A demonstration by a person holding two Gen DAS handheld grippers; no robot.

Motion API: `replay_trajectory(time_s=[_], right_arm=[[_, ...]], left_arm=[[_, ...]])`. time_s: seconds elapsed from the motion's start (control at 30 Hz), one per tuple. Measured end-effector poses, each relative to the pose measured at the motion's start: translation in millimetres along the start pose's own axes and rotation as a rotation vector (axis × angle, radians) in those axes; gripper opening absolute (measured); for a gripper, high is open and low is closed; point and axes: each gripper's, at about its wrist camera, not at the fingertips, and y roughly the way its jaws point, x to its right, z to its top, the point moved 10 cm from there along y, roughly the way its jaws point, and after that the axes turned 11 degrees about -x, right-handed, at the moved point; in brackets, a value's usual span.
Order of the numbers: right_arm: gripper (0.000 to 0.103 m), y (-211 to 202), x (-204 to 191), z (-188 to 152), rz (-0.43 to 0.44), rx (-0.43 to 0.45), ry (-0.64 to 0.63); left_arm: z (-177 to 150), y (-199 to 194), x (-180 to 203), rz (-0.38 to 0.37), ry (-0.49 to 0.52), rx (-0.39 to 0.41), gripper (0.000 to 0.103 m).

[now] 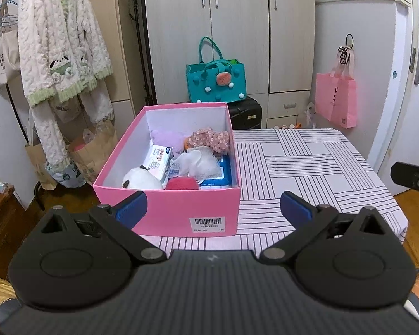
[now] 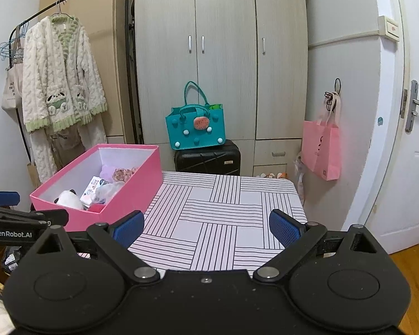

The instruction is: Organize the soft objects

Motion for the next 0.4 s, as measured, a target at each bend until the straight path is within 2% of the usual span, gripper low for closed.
replay_trajectory(time_s=[0.4], right_arm=[[0.098, -4.0, -2.8, 0.1, -0.003, 0.002, -0.013]], left_arm=[[0.6, -2.2, -4.1, 0.016, -0.005, 0.006, 0.103]])
